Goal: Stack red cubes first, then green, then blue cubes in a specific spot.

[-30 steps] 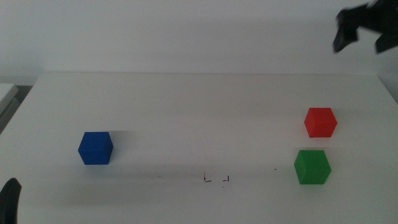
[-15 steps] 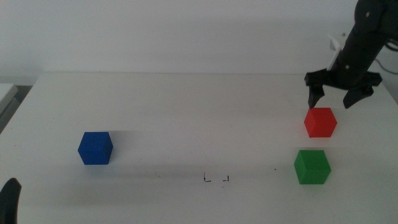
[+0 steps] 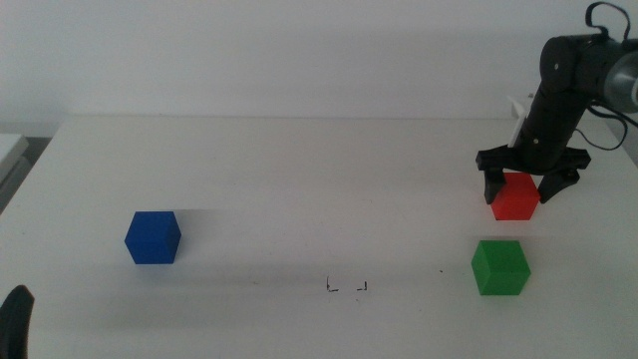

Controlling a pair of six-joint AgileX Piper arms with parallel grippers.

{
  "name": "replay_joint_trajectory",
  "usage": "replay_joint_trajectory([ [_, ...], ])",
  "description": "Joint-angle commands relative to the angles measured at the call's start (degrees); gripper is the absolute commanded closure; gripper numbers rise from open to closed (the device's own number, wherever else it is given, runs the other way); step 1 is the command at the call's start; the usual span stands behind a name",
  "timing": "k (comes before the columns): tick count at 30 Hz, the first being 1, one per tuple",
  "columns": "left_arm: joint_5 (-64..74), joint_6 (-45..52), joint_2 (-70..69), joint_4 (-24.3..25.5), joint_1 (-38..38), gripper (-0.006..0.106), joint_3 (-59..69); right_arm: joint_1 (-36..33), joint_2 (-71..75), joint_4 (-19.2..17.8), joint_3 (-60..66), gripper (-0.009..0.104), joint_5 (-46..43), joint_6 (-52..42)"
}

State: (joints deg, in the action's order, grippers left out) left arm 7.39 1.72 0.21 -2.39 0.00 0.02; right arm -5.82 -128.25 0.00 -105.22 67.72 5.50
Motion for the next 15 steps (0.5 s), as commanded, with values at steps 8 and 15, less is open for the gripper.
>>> replay_joint_trajectory([
  [8,-0.7,0.0,-0.2,-0.3,0.0,0.007,0.0,0.2,-1.5,-1.3,-0.3,0.033,-1.6,0.1],
  [15,-0.7,0.0,-0.2,-0.3,0.0,0.007,0.0,-0.9,1.3,-2.4,-0.3,0.084,1.0,2.8],
])
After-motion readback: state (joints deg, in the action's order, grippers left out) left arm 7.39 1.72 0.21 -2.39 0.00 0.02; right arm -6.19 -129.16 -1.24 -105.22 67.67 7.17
